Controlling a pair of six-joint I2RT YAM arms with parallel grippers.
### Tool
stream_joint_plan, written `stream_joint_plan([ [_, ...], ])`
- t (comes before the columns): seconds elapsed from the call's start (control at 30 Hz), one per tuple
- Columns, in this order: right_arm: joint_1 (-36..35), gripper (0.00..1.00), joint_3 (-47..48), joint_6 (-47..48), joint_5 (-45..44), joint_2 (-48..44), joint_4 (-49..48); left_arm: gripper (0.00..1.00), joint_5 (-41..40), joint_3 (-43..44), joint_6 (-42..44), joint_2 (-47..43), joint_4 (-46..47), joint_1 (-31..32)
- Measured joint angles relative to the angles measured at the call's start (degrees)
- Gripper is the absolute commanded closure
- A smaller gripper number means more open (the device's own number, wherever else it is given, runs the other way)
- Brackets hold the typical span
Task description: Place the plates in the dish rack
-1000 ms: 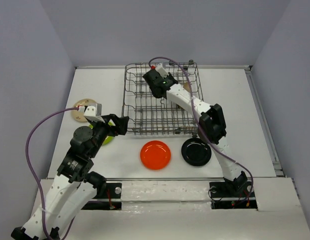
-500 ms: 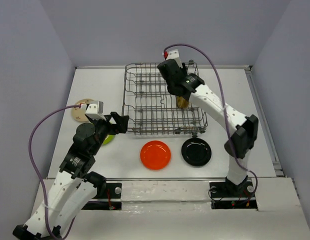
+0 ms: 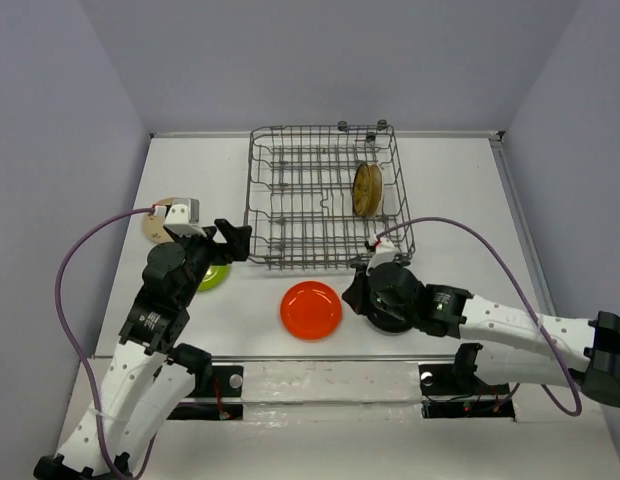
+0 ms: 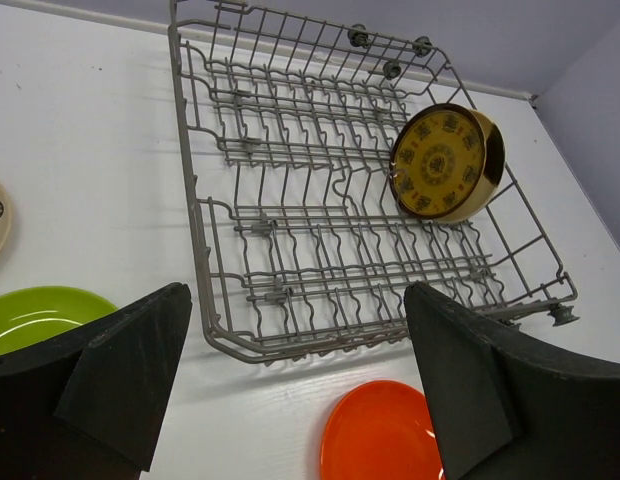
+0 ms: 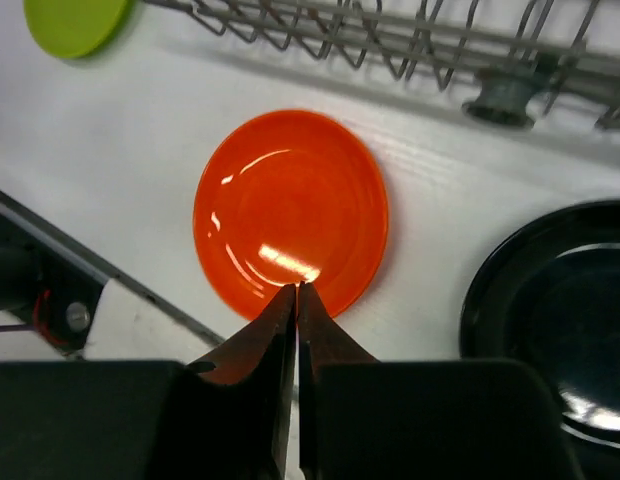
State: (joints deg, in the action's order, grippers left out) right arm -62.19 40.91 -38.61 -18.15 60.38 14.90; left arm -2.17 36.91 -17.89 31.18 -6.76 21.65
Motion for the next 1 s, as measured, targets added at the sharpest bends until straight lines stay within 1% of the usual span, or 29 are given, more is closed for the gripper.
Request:
stream_joint_plan([
  [0.1,-2.08,0.65,-4.83,-8.68,1.46,-2.01,-1.95,0.01,0.48,0.02,0.02,0.39,0.35,-0.59],
  [0.17,-3.23,0.64,-6.56,-13.49,2.05,-1.03,-3.41,0.01,0.66,0.02,0.04,0.55,0.35,-0.94],
  [0.37,-5.29,0.63,-8.11,-23.67,2.43,8.26,-5.27,0.01,1.09,0.02,0.04,0.55,0.52,-1.62],
  [0.47,-5.38,0.58,-8.98,-27.76,1.51,9.94,-5.44,0.01,1.33,0.02,0.04,0.55,0.52,-1.64],
  [0.77,-5.38,0.59,-10.12,-34.51,-0.26,13.29,-7.19,0.01,2.56,0.02,0.04,0.55,0.57,-1.7],
  [0.87,-5.38,0.64,-11.89,-36.72,-0.57,15.04,-9.01,0.01,3.08,0.02,0.04,0.55,0.66,-1.7],
  [0.9,-5.38,0.68,-11.96,-37.33,-1.03,15.37,-9.9,0.01,3.3,0.02,0.02,0.55,0.76,-1.7],
  [1.0,-5.38,0.7,-12.17,-38.69,-1.81,16.33,-11.5,0.01,3.67,0.02,0.02,0.55,0.96,-1.79],
])
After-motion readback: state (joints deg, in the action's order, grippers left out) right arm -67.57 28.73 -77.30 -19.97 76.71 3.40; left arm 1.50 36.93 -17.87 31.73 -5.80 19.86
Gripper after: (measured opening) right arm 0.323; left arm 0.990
